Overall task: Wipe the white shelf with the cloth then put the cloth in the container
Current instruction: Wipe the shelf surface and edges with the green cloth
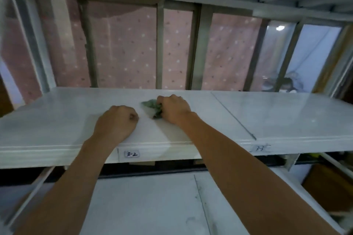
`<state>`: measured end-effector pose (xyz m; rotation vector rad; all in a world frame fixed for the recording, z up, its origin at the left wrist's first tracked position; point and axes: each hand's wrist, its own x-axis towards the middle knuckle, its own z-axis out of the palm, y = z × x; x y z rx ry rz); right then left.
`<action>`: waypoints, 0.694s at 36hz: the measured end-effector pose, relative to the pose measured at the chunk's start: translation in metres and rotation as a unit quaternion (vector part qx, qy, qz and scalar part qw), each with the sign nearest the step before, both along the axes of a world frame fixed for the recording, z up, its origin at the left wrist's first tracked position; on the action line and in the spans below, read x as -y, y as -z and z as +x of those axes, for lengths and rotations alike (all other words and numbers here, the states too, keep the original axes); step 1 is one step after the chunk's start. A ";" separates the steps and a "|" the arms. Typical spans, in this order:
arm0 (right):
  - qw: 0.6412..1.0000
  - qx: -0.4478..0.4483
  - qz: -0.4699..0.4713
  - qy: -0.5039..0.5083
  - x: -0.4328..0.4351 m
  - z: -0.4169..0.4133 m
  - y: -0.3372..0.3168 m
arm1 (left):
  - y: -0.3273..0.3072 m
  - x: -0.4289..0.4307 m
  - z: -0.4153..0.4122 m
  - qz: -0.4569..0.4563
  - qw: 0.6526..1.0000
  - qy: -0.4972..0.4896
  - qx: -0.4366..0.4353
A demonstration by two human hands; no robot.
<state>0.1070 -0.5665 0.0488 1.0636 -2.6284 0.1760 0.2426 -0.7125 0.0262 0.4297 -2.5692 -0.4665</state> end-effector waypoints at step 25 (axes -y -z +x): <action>0.984 -0.010 -0.006 0.179 -0.126 -0.142 0.000 | 0.009 0.015 0.033 -0.054 0.996 0.036 -0.053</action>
